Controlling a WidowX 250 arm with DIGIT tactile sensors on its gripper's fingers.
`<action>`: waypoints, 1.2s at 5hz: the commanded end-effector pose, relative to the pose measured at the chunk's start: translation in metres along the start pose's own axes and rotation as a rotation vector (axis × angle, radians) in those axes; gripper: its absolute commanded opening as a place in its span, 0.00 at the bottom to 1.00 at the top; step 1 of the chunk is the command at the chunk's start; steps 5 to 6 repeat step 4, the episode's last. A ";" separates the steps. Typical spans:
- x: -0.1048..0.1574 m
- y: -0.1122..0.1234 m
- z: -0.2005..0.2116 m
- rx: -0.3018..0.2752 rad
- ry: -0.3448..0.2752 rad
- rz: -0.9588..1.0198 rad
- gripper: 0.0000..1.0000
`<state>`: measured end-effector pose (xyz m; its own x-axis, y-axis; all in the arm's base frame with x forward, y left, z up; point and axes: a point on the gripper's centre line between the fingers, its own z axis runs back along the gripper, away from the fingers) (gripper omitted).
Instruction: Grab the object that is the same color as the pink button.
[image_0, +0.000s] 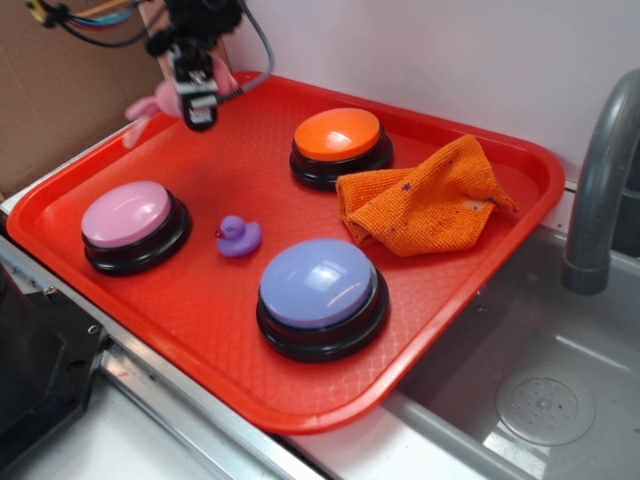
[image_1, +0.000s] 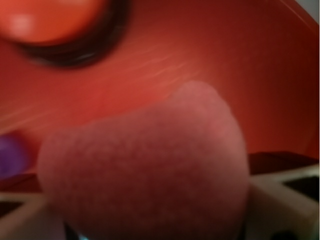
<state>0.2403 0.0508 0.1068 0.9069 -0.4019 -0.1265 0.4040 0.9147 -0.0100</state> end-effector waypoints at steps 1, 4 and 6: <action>-0.076 -0.083 0.105 -0.063 -0.179 0.228 0.00; -0.095 -0.079 0.148 -0.060 -0.123 0.364 0.00; -0.095 -0.079 0.148 -0.060 -0.123 0.364 0.00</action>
